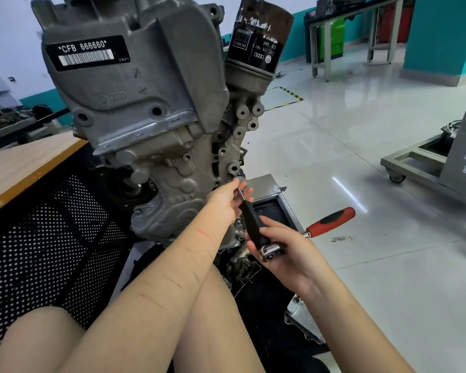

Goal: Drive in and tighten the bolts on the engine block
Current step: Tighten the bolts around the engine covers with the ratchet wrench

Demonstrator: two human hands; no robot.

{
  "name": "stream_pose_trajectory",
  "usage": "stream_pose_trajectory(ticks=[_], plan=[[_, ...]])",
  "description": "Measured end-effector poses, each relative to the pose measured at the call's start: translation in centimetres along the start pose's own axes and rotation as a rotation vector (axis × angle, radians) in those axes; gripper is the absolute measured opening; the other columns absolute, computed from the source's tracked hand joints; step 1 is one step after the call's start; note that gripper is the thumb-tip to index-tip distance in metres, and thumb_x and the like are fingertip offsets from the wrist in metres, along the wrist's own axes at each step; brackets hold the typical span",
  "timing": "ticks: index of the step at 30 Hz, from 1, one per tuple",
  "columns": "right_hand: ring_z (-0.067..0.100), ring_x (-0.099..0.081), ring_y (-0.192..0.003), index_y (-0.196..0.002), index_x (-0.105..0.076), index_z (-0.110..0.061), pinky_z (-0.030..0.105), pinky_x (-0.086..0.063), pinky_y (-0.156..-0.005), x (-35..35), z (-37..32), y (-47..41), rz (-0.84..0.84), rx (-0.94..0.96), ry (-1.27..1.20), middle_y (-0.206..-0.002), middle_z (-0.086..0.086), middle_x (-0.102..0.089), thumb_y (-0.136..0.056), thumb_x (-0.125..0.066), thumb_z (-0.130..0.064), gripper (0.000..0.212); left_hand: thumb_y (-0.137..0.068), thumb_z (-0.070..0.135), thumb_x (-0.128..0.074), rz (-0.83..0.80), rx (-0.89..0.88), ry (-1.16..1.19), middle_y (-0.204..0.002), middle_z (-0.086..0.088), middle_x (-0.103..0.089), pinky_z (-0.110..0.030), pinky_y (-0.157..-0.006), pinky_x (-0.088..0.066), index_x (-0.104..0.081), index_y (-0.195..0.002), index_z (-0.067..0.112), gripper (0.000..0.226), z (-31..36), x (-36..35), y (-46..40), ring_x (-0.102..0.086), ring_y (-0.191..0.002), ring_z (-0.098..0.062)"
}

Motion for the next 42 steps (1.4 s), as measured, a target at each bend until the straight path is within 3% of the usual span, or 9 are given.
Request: stream_pose_trajectory(ticks=[7,12,15,20,26,29,33,38,42], plan=[[0.029,-0.068,-0.065,-0.093,-0.061,0.010,0.026,-0.056,-0.049,-0.6,0.4,-0.1,-0.070,-0.107,-0.224,-0.087,0.027,-0.064,-0.084,-0.052,0.001,0.015,-0.097,0.013,-0.045,-0.027,0.018,-0.023,-0.080,-0.003,-0.059,-0.024,-0.051,-0.050,-0.052,-0.080,0.008,0.019,0.1,-0.3,0.2,-0.062,-0.047,-0.011],[0.030,-0.069,-0.063,-0.069,-0.067,0.013,0.027,-0.055,-0.047,-0.5,0.0,0.1,-0.070,-0.089,-0.213,-0.081,0.029,-0.066,-0.071,-0.059,0.002,0.015,-0.100,0.012,-0.036,-0.045,0.039,-0.040,-0.124,-0.010,-0.058,-0.026,-0.059,-0.047,-0.050,-0.081,0.006,0.024,-0.2,-0.5,0.2,-0.058,-0.063,-0.013],[0.028,-0.069,-0.063,-0.077,-0.066,0.013,0.026,-0.056,-0.047,-0.3,0.1,0.1,-0.058,-0.093,-0.194,-0.083,0.027,-0.066,-0.078,-0.057,0.001,0.015,-0.100,0.012,-0.036,-0.041,0.038,-0.060,-0.131,-0.011,-0.055,-0.026,-0.063,-0.046,-0.049,-0.079,0.007,0.025,-0.2,-0.4,0.1,-0.056,-0.066,-0.013],[0.026,-0.069,-0.064,-0.092,-0.062,0.011,0.026,-0.056,-0.048,-0.3,0.3,0.0,-0.053,-0.100,-0.189,-0.090,0.025,-0.064,-0.085,-0.055,-0.001,0.016,-0.100,0.013,-0.036,-0.045,0.039,-0.063,-0.126,-0.010,-0.057,-0.026,-0.064,-0.045,-0.049,-0.077,0.008,0.027,-0.2,-0.3,0.1,-0.055,-0.067,-0.012],[0.026,-0.069,-0.066,-0.095,-0.062,0.010,0.025,-0.056,-0.048,-0.3,0.2,0.2,-0.064,-0.095,-0.177,-0.087,0.024,-0.066,-0.083,-0.056,-0.001,0.017,-0.100,0.015,-0.036,-0.067,0.045,-0.057,-0.087,-0.001,-0.059,-0.025,-0.063,-0.046,-0.050,-0.079,0.008,0.026,-0.2,-0.5,0.3,-0.056,-0.067,-0.011],[0.026,-0.069,-0.065,-0.096,-0.061,0.010,0.025,-0.055,-0.048,-0.3,0.0,0.2,-0.063,-0.089,-0.180,-0.085,0.025,-0.066,-0.085,-0.055,-0.001,0.017,-0.100,0.015,-0.036,-0.072,0.052,-0.087,-0.098,-0.002,-0.059,-0.024,-0.063,-0.046,-0.052,-0.080,0.008,0.027,-0.2,-0.5,0.2,-0.058,-0.073,-0.013],[0.026,-0.069,-0.066,-0.097,-0.061,0.009,0.026,-0.056,-0.049,-0.4,0.0,0.2,-0.065,-0.092,-0.180,-0.085,0.024,-0.065,-0.088,-0.053,-0.001,0.016,-0.100,0.016,-0.036,-0.068,0.053,-0.105,-0.094,-0.001,-0.060,-0.023,-0.063,-0.045,-0.054,-0.079,0.008,0.028,0.1,-0.5,0.1,-0.056,-0.069,-0.011],[0.025,-0.068,-0.066,-0.092,-0.063,0.007,0.025,-0.056,-0.050,-0.3,-0.2,0.1,-0.054,-0.075,-0.141,-0.080,0.022,-0.066,-0.088,-0.053,-0.001,0.013,-0.099,0.015,-0.036,-0.061,0.044,-0.115,-0.124,-0.006,-0.058,-0.024,-0.066,-0.045,-0.053,-0.079,0.008,0.027,0.1,-0.5,-0.1,-0.056,-0.068,-0.010],[0.024,-0.068,-0.059,-0.093,-0.061,0.005,0.026,-0.056,-0.050,0.0,-0.8,0.1,-0.001,0.039,0.004,-0.075,0.022,-0.066,-0.086,-0.054,0.004,0.010,-0.099,0.014,-0.035,-0.067,0.037,-0.078,-0.102,-0.003,-0.060,-0.026,-0.066,-0.046,-0.052,-0.078,0.007,0.028,-0.1,-0.5,-0.2,-0.057,-0.067,-0.011]])
Point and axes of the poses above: each hand's wrist, its own y-axis away from the middle knuckle, its own x-axis out of the back of the hand, z = x × y, the point moved 9 cm from there along -y, towards the middle knuckle
